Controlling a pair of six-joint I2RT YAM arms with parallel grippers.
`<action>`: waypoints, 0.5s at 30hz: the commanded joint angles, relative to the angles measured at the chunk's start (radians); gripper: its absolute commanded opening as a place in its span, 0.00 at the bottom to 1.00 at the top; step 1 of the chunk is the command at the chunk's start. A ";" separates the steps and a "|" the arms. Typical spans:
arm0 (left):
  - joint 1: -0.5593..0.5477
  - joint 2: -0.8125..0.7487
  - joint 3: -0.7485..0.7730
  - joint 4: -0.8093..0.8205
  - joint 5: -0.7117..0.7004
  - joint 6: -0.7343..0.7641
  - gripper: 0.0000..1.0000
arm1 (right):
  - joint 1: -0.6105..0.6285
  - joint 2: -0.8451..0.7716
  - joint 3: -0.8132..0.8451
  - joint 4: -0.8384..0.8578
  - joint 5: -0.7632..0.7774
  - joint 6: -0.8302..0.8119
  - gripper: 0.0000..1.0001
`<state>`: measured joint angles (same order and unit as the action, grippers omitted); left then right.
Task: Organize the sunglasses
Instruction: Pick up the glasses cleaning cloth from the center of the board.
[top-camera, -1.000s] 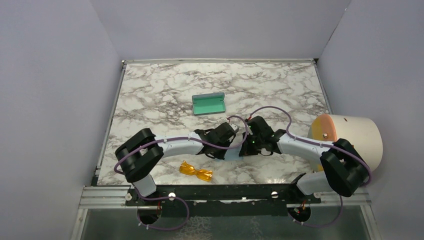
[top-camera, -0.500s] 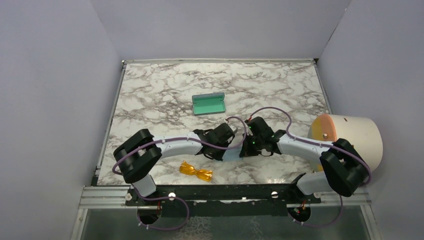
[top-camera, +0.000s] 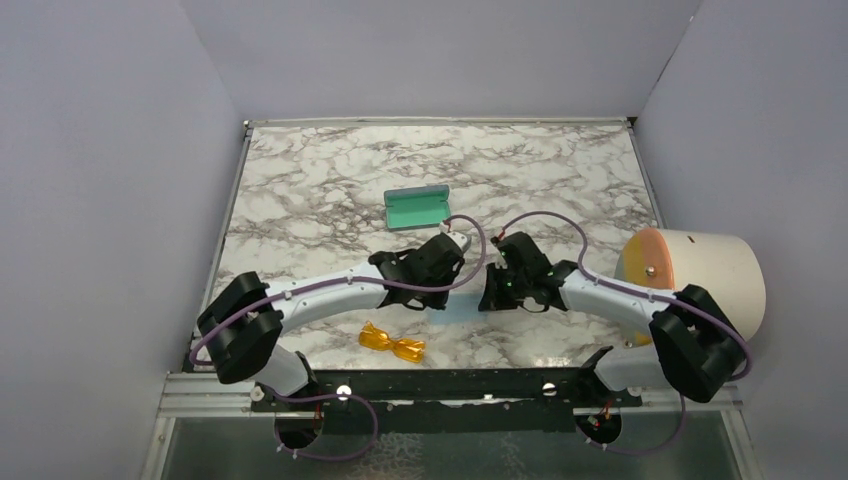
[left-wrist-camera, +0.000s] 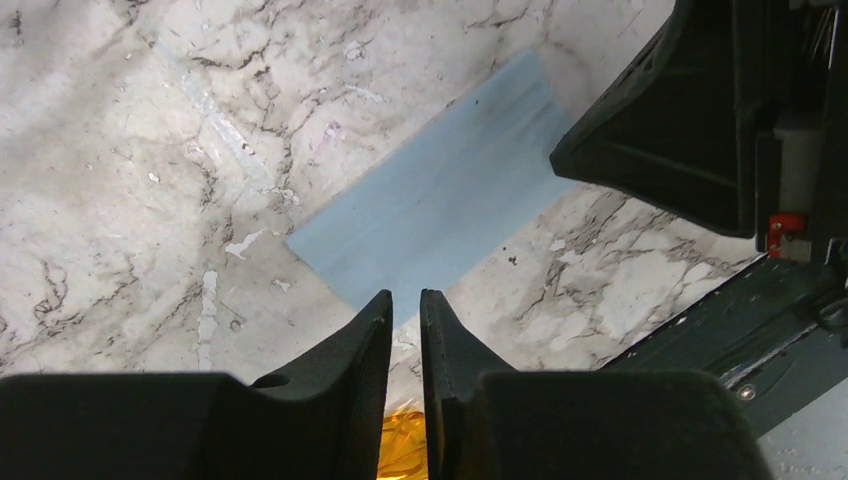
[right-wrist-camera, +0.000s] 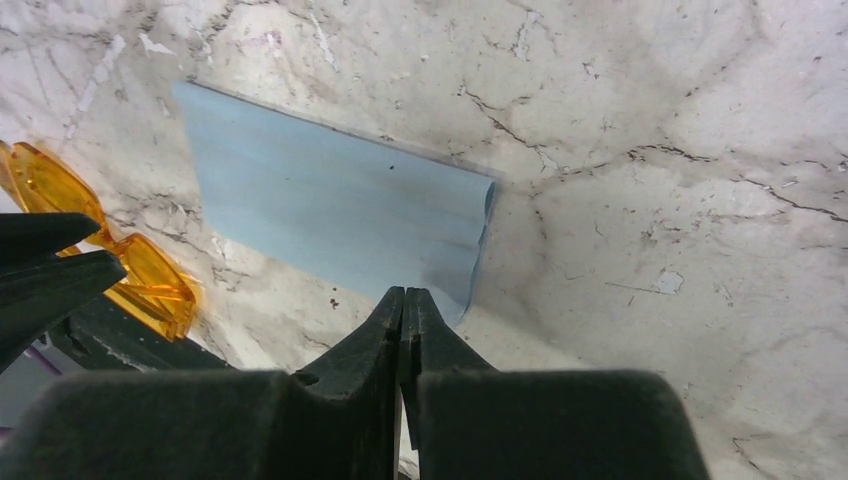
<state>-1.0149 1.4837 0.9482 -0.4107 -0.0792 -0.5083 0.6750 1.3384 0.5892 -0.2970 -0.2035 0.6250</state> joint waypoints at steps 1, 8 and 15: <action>-0.003 -0.002 0.034 -0.028 -0.045 -0.062 0.20 | 0.008 -0.048 0.049 -0.047 0.020 -0.017 0.06; -0.003 -0.002 -0.013 -0.035 -0.063 -0.218 0.29 | 0.007 -0.089 0.054 -0.114 0.066 -0.024 0.19; -0.004 -0.001 -0.065 -0.022 -0.062 -0.305 0.36 | 0.008 -0.113 0.004 -0.112 0.088 -0.020 0.39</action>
<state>-1.0149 1.4853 0.9081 -0.4316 -0.1108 -0.7341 0.6750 1.2480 0.6197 -0.3950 -0.1577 0.6090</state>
